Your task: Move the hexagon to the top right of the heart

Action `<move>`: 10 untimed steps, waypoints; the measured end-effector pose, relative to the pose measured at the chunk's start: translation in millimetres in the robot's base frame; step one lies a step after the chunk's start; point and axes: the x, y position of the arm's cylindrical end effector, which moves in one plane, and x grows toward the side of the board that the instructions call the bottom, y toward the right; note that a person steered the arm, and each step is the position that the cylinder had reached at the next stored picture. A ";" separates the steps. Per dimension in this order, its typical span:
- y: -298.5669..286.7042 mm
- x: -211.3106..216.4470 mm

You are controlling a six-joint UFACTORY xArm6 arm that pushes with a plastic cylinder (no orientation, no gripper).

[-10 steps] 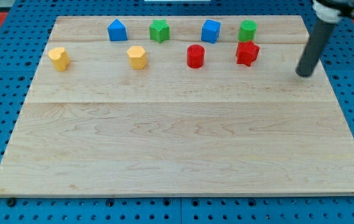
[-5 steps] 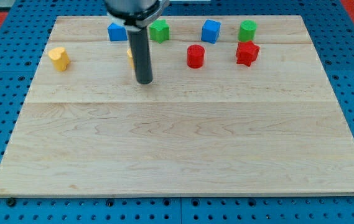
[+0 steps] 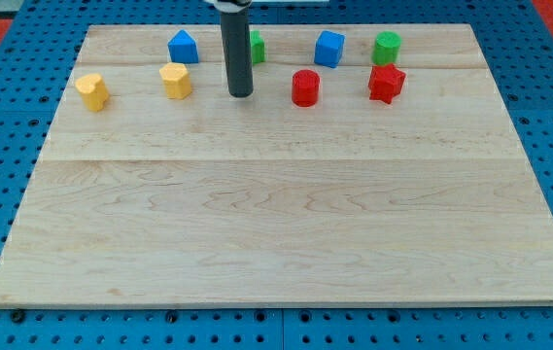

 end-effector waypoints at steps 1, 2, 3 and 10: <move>-84.9 -2.3; -104.2 -11.5; -104.0 -29.5; -75.4 49.2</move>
